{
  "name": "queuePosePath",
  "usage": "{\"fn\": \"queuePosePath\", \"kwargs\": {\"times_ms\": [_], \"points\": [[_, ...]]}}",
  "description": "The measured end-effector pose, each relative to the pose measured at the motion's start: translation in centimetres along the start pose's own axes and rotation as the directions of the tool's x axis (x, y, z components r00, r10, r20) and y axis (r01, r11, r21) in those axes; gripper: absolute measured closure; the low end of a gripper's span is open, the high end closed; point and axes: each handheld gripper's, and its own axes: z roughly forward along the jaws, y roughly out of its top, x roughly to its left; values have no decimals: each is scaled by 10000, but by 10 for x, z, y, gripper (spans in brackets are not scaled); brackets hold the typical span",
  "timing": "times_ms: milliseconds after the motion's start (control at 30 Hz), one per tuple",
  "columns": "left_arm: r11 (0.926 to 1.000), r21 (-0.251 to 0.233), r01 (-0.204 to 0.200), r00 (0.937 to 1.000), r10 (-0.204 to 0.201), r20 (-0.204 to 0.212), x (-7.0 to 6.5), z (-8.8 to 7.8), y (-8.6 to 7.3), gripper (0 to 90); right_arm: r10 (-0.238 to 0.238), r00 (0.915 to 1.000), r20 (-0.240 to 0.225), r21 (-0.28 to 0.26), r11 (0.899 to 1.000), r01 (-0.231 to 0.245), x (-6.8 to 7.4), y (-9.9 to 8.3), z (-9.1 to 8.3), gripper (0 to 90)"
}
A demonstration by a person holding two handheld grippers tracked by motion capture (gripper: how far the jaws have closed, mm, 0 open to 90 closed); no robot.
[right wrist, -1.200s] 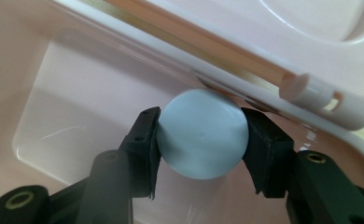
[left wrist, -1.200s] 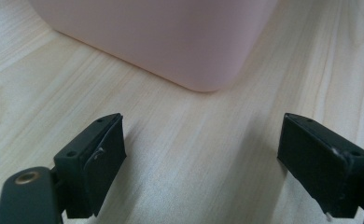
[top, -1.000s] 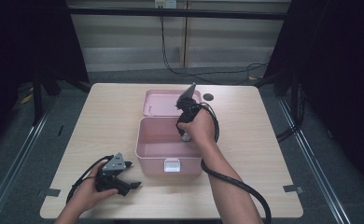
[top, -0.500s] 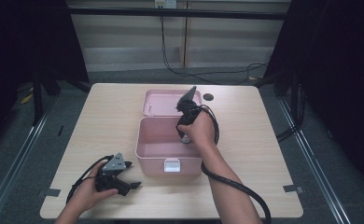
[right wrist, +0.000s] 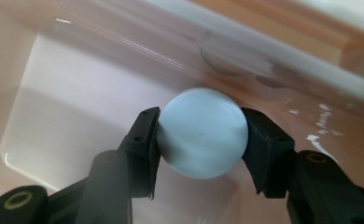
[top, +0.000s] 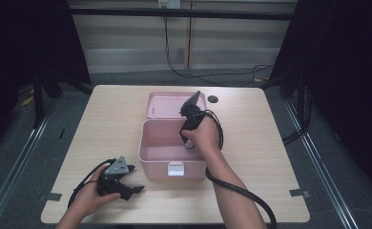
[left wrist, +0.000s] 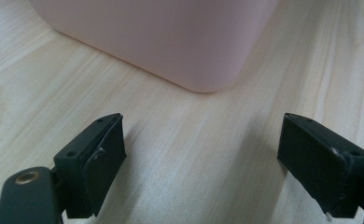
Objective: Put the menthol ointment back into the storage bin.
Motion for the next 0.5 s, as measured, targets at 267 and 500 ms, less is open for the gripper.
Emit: {"fn": "queuePosePath", "kwargs": {"times_ms": [267, 500], "points": [[10000, -43, 7, 10000, -7, 20, 0, 0, 0, 144, -19, 10000, -80, -45, 10000, 19, 0, -2, 2, 495], [10000, -35, 8, 10000, -8, 13, 0, 0, 0, 144, -10, 10000, -71, 18, 10000, 10, 0, -3, 1, 500]]}}
